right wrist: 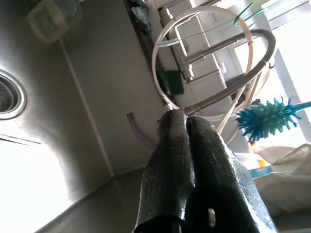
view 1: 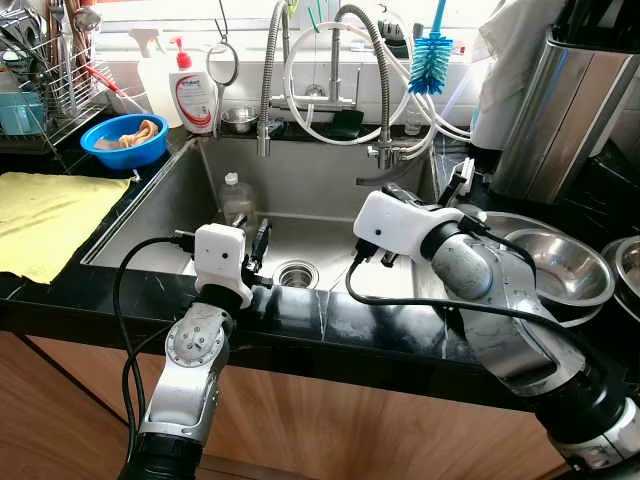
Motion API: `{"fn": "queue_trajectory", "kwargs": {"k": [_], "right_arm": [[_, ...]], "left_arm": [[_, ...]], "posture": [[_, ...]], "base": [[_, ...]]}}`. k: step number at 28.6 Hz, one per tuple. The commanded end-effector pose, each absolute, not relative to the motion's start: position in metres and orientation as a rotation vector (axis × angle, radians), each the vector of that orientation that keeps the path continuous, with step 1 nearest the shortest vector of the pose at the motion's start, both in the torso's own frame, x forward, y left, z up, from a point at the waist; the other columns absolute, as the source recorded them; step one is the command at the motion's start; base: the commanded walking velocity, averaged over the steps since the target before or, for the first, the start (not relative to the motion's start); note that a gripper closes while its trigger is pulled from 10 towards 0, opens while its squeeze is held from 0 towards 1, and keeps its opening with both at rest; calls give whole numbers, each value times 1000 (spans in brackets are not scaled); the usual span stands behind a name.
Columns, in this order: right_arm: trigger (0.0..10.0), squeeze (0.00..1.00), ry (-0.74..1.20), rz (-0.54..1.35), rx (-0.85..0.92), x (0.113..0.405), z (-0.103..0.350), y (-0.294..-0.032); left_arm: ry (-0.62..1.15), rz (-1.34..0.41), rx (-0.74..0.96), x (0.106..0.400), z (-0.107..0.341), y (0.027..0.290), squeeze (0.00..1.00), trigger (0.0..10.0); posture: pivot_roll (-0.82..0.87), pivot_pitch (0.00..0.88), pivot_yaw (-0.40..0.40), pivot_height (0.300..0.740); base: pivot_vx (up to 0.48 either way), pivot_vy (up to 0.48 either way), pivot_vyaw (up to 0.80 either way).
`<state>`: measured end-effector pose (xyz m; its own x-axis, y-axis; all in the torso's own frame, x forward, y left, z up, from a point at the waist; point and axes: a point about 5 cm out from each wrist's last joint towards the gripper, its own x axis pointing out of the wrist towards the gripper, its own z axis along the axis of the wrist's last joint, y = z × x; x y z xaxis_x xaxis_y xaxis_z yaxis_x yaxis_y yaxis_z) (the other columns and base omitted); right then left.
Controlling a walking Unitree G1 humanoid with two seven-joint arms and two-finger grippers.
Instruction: Kitchen organization
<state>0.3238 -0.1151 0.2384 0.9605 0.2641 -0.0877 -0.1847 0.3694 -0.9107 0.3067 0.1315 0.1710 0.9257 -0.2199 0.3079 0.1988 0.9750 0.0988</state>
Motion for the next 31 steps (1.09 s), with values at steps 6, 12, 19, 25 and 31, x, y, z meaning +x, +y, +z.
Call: {"fn": "queue_trajectory", "kwargs": {"k": [6,12,19,25,31], "right_arm": [[0,0,-232,460,-1196,317,243,-88],[10000,0,-373,596,-999,306,241,-61],[10000,0,-486,604,-578,305,260,-55],[10000,0,-436,500,-277,321,265,-69],[10000,0,-401,462,-162,326,255,-75]], "left_arm": [[-322,-208,60,309,172,133,0,10000],[-333,-213,48,308,173,131,0,10000],[-336,-203,43,307,173,132,0,10000],[-336,-213,46,306,172,130,0,10000],[-339,-216,50,305,173,130,0,10000]], "posture": [[-92,0,43,740],[-90,0,42,740],[-87,0,33,740],[-84,0,37,740],[-81,0,36,740]], "base": [[0,0,0],[0,0,0],[0,0,0],[0,0,0],[0,0,0]]}}
